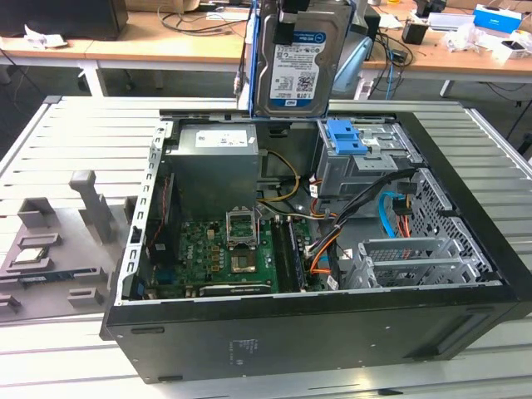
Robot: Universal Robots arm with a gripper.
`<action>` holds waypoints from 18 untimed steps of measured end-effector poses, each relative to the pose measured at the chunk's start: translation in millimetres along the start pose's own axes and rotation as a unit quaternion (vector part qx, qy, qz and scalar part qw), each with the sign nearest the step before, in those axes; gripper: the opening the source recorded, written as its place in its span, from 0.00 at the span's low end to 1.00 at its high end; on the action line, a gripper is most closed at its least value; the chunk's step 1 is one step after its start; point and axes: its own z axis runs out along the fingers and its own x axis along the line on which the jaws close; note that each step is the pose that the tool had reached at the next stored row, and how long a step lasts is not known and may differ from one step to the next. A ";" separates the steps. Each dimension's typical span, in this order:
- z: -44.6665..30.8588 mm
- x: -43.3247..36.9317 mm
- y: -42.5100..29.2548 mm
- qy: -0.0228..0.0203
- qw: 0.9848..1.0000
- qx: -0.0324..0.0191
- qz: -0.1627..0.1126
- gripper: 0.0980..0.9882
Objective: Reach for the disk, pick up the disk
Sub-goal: 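Pick up the disk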
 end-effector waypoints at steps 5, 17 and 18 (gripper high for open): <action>11.2 1.2 -0.9 0.000 1.000 0.000 0.000 0.30; 25.1 6.0 -2.7 0.000 1.000 -0.001 0.000 0.30; 25.0 8.6 -2.5 0.000 1.000 -0.001 0.000 0.30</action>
